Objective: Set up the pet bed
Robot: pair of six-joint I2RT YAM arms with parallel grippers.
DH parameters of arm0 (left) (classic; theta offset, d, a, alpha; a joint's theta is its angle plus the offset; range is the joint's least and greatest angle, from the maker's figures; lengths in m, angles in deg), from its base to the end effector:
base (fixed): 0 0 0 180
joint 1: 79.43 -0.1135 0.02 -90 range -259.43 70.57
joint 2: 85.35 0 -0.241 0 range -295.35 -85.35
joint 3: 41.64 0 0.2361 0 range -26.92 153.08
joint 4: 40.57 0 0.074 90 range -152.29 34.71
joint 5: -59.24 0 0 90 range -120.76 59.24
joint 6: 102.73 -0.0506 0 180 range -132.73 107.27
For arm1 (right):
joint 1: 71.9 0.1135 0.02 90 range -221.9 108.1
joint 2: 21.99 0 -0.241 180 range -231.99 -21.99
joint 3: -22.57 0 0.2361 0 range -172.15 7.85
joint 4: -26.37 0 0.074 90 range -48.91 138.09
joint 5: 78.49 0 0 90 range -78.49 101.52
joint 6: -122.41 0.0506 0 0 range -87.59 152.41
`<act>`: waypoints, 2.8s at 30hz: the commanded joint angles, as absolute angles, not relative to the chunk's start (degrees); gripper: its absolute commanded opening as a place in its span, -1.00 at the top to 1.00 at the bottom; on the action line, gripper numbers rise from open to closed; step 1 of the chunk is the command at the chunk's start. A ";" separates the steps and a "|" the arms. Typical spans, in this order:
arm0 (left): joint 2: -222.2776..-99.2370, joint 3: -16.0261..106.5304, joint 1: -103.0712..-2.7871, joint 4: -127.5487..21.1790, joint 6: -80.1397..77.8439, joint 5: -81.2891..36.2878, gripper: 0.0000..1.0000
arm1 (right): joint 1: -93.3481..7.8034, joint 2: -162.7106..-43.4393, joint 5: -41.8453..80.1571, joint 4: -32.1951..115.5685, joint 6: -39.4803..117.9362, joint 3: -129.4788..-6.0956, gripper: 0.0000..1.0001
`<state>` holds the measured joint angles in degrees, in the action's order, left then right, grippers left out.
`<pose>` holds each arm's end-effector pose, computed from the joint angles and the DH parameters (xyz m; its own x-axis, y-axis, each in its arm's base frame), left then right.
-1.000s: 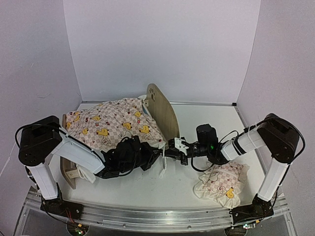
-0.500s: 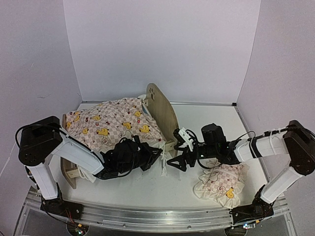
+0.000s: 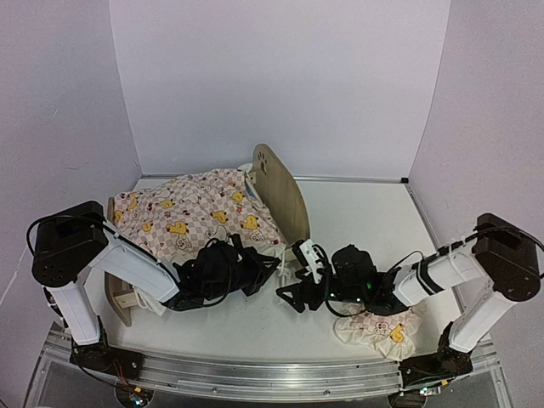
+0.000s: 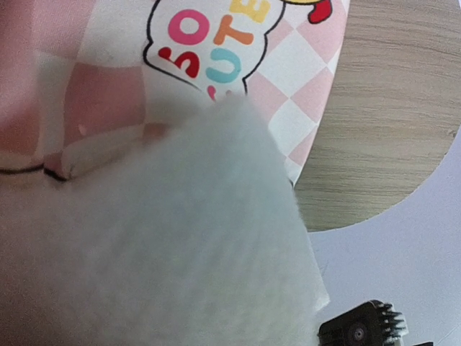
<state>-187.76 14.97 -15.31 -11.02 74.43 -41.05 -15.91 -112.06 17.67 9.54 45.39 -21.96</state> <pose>0.1632 -0.3157 0.1450 -0.8154 -0.5706 -0.0975 -0.0818 0.2804 -0.9564 0.1603 0.2473 0.1263 -0.4588 -0.2806 -0.8431 -0.7940 0.5553 0.2472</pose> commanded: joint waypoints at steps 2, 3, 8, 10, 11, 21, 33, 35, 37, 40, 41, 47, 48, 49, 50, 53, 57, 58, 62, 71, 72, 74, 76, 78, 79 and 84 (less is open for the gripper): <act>-187.85 13.66 -15.16 -10.80 74.84 -40.07 1.00 | -13.19 -119.28 0.23 -9.34 44.83 -21.81 -0.63; -187.71 13.49 -15.18 -10.73 74.84 -40.15 1.00 | -13.19 -120.54 -1.19 -9.70 44.96 -22.50 -0.63; -187.35 13.33 -15.14 -10.21 74.38 -40.32 1.00 | -12.81 -126.66 1.12 -12.93 43.76 -25.59 -0.33; -187.39 13.38 -15.18 -10.11 74.32 -40.18 1.00 | -12.66 -128.83 1.25 -14.94 43.91 -26.17 -0.15; -187.40 13.35 -15.15 -9.99 74.29 -40.13 1.00 | -12.65 -129.70 1.92 -15.47 43.98 -26.55 -0.11; -185.03 14.16 -14.71 -9.58 65.25 -38.32 1.00 | -12.53 -126.36 -4.20 -20.06 49.82 -20.25 1.00; -182.34 21.29 -8.19 -17.05 37.85 -45.52 1.00 | -13.91 -126.78 -2.30 -20.08 52.66 -19.50 1.00; -182.11 24.66 -6.59 -20.24 31.02 -48.37 1.00 | -14.14 -126.48 -2.27 -20.08 53.09 -19.13 1.00; -181.54 25.93 -5.91 -21.66 26.03 -49.86 1.00 | -14.21 -126.17 -2.14 -20.08 53.21 -18.60 1.00; -180.34 27.47 -5.86 -22.77 20.20 -53.07 1.00 | -14.26 -126.04 -2.99 -20.08 53.85 -17.86 1.00; -180.10 28.50 -5.86 -23.24 17.70 -53.69 1.00 | -14.27 -126.10 -3.32 -20.08 54.06 -17.75 1.00; -180.34 33.50 -5.89 -23.30 6.96 -49.48 1.00 | -15.02 -126.96 -3.35 -20.10 55.76 -18.95 0.97; -180.28 33.95 -5.94 -23.24 5.40 -48.16 1.00 | -15.53 -127.41 -2.66 -20.08 56.27 -19.18 0.96; -180.15 34.27 -5.93 -23.19 4.22 -47.53 1.00 | -16.14 -127.64 -1.87 -20.08 56.75 -19.29 0.96; -179.81 34.22 -5.99 -23.17 3.60 -47.66 1.00 | -16.49 -127.94 -1.55 -20.08 57.09 -19.45 0.96; -178.75 32.77 -5.95 -23.08 3.88 -53.41 1.00 | -17.23 -129.02 -0.90 -20.08 57.72 -20.01 0.99; -176.58 30.81 -6.15 -23.17 5.81 -66.26 1.00 | -17.67 -130.95 -0.86 -20.08 57.99 -21.20 1.00; -176.09 30.27 -6.57 -23.16 6.20 -68.07 1.00 | -17.68 -131.50 -1.17 -20.08 57.98 -21.46 1.00; -174.03 27.99 -7.90 -23.23 7.80 -71.69 1.00 | -17.65 -133.38 -1.94 -20.16 58.10 -22.40 1.00; -170.47 26.53 -9.93 -23.21 6.61 -72.80 1.00 | -17.71 -136.72 -8.10 -20.26 62.07 -22.52 1.00; -169.71 26.18 -10.17 -23.13 6.37 -72.99 1.00 | -17.74 -137.15 -8.40 -20.26 62.56 -22.56 1.00; -168.20 25.64 -10.69 -23.28 5.78 -72.65 1.00 | -17.75 -138.39 -8.55 -20.23 63.26 -22.78 1.00; -166.96 24.84 -10.87 -23.21 5.76 -72.30 1.00 | -17.73 -138.87 -8.37 -20.34 63.53 -23.04 1.00; -166.06 23.92 -10.88 -23.25 6.09 -71.00 1.00 | -17.68 -138.76 -8.00 -20.35 63.06 -23.47 1.00; -165.59 23.14 -10.94 -23.26 6.36 -69.93 1.00 | -17.73 -138.58 -7.73 -20.34 62.82 -23.67 1.00; -164.74 21.89 -10.89 -23.25 4.45 -55.59 1.00 | -17.73 -137.58 -6.76 -20.26 61.49 -24.52 1.00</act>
